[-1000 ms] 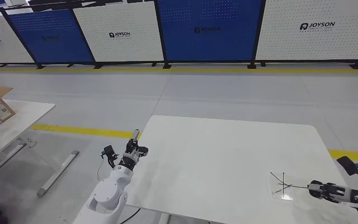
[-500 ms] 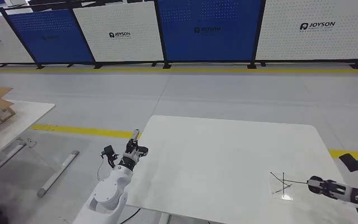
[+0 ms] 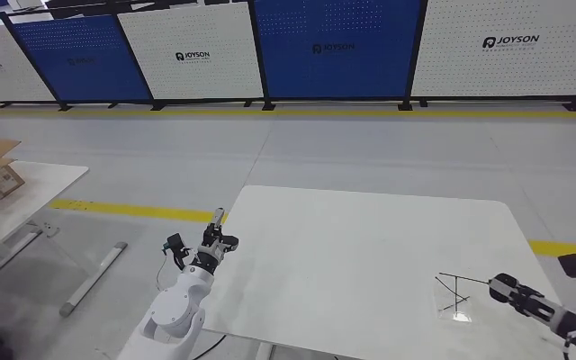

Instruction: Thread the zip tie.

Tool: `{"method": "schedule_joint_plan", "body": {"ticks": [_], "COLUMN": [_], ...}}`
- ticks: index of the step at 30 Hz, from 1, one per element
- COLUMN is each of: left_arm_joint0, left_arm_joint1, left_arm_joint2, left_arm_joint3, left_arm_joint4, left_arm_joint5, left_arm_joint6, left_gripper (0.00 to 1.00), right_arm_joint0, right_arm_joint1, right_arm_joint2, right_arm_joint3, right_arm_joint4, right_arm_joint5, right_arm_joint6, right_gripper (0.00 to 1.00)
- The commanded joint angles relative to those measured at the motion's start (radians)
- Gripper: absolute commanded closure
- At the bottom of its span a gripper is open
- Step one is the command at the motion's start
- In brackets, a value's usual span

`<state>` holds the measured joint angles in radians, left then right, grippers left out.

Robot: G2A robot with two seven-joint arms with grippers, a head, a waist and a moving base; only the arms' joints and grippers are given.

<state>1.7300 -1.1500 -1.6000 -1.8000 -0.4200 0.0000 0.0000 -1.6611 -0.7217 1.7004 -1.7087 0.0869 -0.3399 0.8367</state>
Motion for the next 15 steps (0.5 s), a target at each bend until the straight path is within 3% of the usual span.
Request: {"method": "schedule_joint_plan", "body": {"ticks": [1, 4, 9, 13, 15], "left_arm_joint0": [0.0, 0.0, 0.0, 0.0, 0.0], "left_arm_joint1": [0.0, 0.0, 0.0, 0.0, 0.0], "left_arm_joint2": [0.0, 0.0, 0.0, 0.0, 0.0], "left_arm_joint3": [0.0, 0.0, 0.0, 0.0, 0.0], "left_arm_joint4": [0.0, 0.0, 0.0, 0.0, 0.0], "left_arm_joint5": [0.0, 0.0, 0.0, 0.0, 0.0], "left_arm_joint6": [0.0, 0.0, 0.0, 0.0, 0.0], "left_gripper": [0.0, 0.0, 0.0, 0.0, 0.0], "right_arm_joint0": [0.0, 0.0, -0.032, -0.061, -0.093], "right_arm_joint1": [0.0, 0.0, -0.01, -0.017, -0.018], "right_arm_joint2": [0.0, -0.004, -0.036, -0.082, -0.126], "right_arm_joint3": [0.0, -0.015, -0.121, -0.224, -0.273], "right_arm_joint4": [0.0, -0.02, -0.125, -0.274, -0.464], "right_arm_joint5": [0.0, 0.0, 0.0, 0.0, 0.0], "right_arm_joint6": [0.0, -0.006, -0.114, -0.277, -0.465], "right_gripper": [1.0, 1.0, 1.0, 1.0, 1.0]}}
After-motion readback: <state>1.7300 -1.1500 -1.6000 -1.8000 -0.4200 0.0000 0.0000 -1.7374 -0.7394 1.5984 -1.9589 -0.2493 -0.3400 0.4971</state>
